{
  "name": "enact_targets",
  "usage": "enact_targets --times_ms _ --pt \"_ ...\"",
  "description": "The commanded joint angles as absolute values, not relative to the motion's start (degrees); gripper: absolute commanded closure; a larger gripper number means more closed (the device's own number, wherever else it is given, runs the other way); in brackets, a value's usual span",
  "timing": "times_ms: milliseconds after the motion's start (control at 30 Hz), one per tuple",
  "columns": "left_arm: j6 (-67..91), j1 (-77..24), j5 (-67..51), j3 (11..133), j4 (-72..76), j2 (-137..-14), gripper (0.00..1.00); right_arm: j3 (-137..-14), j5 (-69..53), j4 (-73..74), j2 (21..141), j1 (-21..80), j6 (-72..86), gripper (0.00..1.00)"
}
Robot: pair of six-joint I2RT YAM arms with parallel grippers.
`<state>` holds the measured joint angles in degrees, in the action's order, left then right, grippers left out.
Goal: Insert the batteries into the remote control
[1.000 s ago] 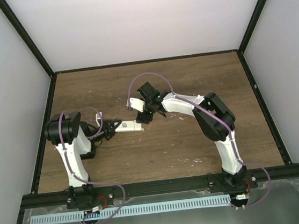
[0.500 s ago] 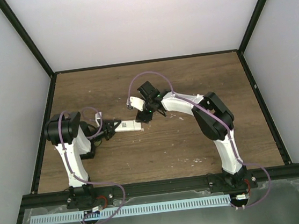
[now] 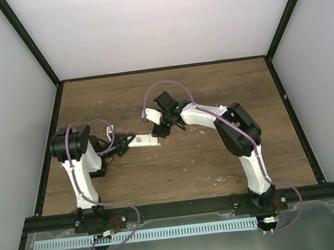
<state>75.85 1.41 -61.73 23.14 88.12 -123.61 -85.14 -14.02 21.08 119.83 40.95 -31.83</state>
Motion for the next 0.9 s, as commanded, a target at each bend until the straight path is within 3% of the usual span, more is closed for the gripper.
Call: enact_targets --times_ms 0,867 --pt "75.38 1.59 -64.46 22.07 91.76 -126.12 1.00 -83.20 -10.45 22.85 123.31 41.10 -32.20 0.26" --pt "71.70 0.61 -64.32 22.33 87.21 -123.23 1.00 -84.72 -11.34 23.76 122.89 42.28 -30.78 0.27"
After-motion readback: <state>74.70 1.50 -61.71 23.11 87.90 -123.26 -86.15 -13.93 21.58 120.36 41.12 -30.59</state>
